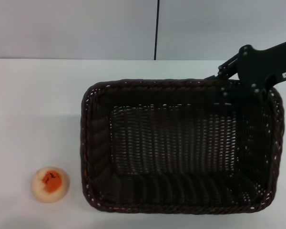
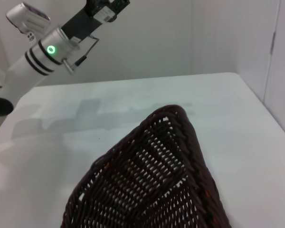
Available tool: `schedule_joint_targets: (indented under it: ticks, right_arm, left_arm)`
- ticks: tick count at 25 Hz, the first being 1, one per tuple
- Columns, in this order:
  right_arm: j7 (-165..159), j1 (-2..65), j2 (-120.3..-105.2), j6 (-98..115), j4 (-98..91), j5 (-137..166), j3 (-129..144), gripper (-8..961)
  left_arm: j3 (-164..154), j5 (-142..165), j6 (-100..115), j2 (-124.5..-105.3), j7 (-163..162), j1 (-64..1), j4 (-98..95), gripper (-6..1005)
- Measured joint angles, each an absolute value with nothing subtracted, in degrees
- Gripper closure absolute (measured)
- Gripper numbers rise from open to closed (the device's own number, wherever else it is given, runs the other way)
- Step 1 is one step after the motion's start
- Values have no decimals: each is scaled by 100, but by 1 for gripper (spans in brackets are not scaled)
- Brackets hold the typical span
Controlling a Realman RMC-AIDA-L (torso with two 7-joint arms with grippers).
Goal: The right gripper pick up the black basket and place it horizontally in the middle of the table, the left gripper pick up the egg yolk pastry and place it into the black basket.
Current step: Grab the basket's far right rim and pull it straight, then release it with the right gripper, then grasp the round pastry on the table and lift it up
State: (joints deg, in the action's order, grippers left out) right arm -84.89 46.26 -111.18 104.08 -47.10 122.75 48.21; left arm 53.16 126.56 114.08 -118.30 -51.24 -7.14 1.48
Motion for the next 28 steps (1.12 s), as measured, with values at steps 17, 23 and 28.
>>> schedule_joint_targets:
  ticks: [17,23,28]
  right_arm:
    - [-8338,4798,-11289,9746,-5351,11900,4852,558]
    - [-8212,4466,-11313,9661,-5723,11070,4700,541]
    - [-7978,3793,-11453,9564,-5648,10051,4274,541]
  left_arm:
    - [4879,12657,11354,-11857,-5201,-714,220,494]
    - [4515,12657,11318,-11826,-5186,-726,170,494]
    - [3719,12657,11327,-11773,-5171,-882,-407,494]
